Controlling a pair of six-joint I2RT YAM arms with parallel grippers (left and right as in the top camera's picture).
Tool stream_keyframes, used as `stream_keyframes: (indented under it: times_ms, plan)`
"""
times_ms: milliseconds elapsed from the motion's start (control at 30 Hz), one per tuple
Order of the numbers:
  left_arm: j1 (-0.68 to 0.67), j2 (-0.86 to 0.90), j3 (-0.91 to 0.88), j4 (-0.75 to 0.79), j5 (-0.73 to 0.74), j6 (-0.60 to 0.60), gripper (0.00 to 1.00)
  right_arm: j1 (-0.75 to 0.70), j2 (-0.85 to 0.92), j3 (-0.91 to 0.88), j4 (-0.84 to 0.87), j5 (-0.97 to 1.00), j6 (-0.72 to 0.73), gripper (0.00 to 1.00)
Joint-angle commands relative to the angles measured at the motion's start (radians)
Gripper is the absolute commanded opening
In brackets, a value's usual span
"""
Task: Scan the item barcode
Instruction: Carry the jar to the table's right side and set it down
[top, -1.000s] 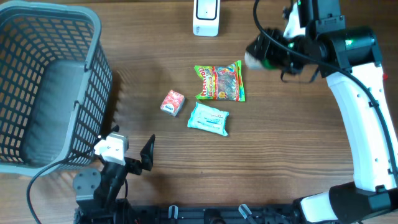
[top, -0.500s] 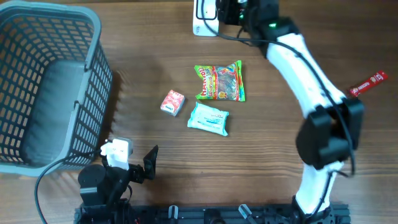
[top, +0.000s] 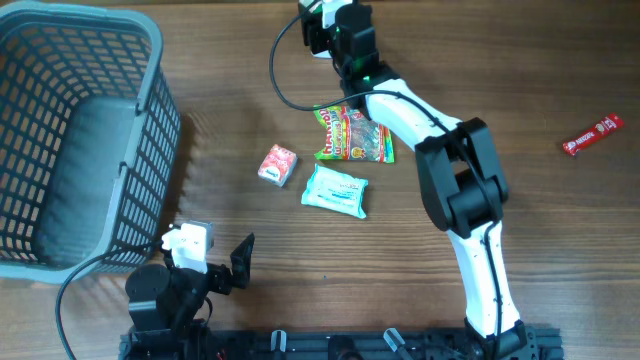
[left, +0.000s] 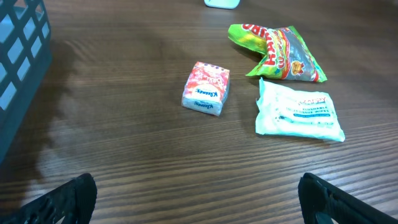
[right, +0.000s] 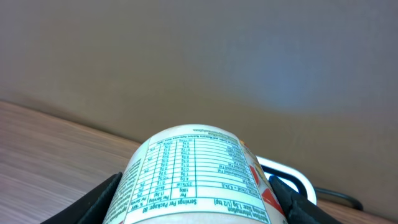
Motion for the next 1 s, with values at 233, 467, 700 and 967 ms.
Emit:
stream_keyframes:
  times_ms: [233, 467, 700, 967]
  plan:
    - [-0.003, -0.009, 0.000, -0.004, 0.016, 0.016, 1.00, -0.008, -0.072, 0.017, -0.052, 0.126, -0.027, 0.64]
    - [-0.003, -0.009, 0.000, -0.004, 0.016, 0.016, 1.00, -0.071, -0.307, 0.017, -0.475, 0.438, -0.131, 0.61]
    - [-0.003, -0.009, 0.000, -0.004, 0.016, 0.016, 1.00, -0.343, -0.358, 0.016, -0.951, 0.356, 0.120, 0.62]
    - [-0.003, -0.009, 0.000, -0.004, 0.016, 0.016, 1.00, -0.662, -0.256, 0.016, -1.202, 0.145, 0.210, 0.62]
